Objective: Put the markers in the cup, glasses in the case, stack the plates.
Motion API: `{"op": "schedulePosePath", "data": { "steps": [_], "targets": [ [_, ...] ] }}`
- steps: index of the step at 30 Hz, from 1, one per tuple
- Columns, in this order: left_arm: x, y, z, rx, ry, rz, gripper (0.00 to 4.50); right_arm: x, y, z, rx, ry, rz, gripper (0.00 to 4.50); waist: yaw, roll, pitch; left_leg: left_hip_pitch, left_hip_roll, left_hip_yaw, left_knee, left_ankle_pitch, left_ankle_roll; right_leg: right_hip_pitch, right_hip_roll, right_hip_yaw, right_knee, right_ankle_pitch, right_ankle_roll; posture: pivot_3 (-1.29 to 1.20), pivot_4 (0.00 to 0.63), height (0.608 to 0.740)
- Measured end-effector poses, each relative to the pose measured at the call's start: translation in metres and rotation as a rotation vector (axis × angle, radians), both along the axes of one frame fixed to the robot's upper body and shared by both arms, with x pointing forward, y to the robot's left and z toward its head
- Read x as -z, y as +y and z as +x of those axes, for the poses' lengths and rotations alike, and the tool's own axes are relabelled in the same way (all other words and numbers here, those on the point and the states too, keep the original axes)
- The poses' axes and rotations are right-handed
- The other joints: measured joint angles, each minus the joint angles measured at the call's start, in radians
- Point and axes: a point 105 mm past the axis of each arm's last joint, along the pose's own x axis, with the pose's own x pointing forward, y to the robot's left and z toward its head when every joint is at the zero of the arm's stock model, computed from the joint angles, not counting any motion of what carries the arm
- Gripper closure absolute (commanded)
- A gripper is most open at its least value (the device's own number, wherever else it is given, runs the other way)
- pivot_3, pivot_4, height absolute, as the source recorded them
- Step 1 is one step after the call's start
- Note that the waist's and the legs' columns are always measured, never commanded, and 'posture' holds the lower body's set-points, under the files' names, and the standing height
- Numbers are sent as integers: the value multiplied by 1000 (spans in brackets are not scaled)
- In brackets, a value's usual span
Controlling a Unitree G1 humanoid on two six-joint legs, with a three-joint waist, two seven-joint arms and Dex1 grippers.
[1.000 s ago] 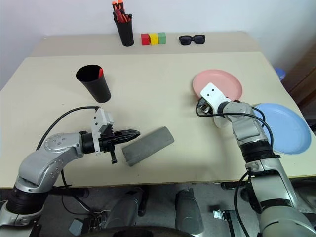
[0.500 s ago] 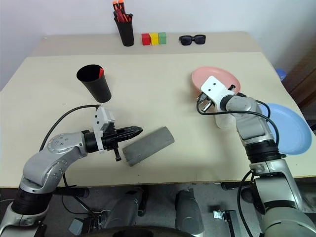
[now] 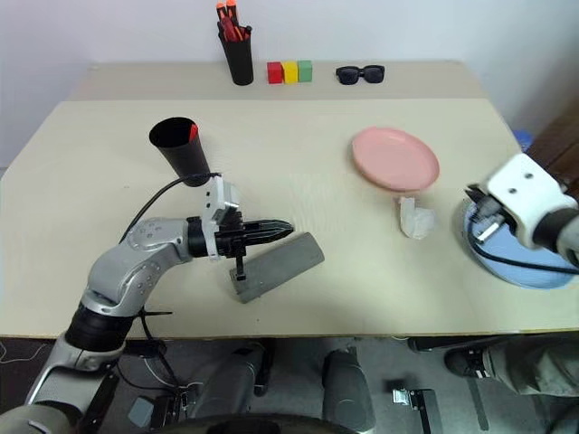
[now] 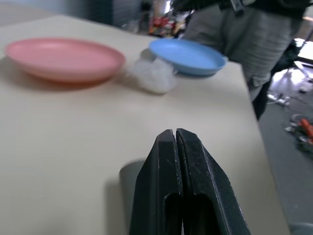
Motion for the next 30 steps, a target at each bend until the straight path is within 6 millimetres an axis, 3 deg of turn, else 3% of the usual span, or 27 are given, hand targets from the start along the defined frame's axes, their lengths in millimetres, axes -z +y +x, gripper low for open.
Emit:
{"op": "schedulePosePath", "data": {
  "steps": [2,5,10,18,23,26,30],
  "targets": [
    [1,-3,2,20,1,0,4500,2,4,-2,1,-6,40,4391,-10,1,-1,1,2,2,0,0,0,0,0,1,0,0,0,0,150,740],
    [3,-10,2,54,3,3,4500,4,20,7,-24,-20,122,3555,-20,2,-1,1,4,2,1,0,0,0,0,1,0,0,-1,0,150,740],
    [4,-10,4,44,3,6,4500,12,62,40,-129,-48,162,1159,-21,2,-1,1,4,2,0,0,0,0,0,1,0,0,-1,0,150,740],
    [13,16,4,-108,-3,25,4500,53,95,98,-181,-27,0,1159,-23,2,-1,0,3,3,0,0,1,-2,0,2,0,0,-1,0,150,740],
    [13,23,-2,-166,-7,25,4500,82,106,119,-202,-10,-113,1159,-16,2,-1,0,1,2,0,0,0,-2,0,2,0,2,2,0,150,740],
    [12,23,-2,-185,-8,23,4500,82,111,130,-210,-54,-180,1159,-21,2,-1,1,0,2,0,0,0,-1,1,2,0,2,2,0,150,740],
    [17,25,-5,-198,6,23,4500,88,100,143,-162,-92,-283,2980,-20,2,-1,2,0,2,-1,0,0,0,1,2,0,2,2,0,150,740]
  ]
}}
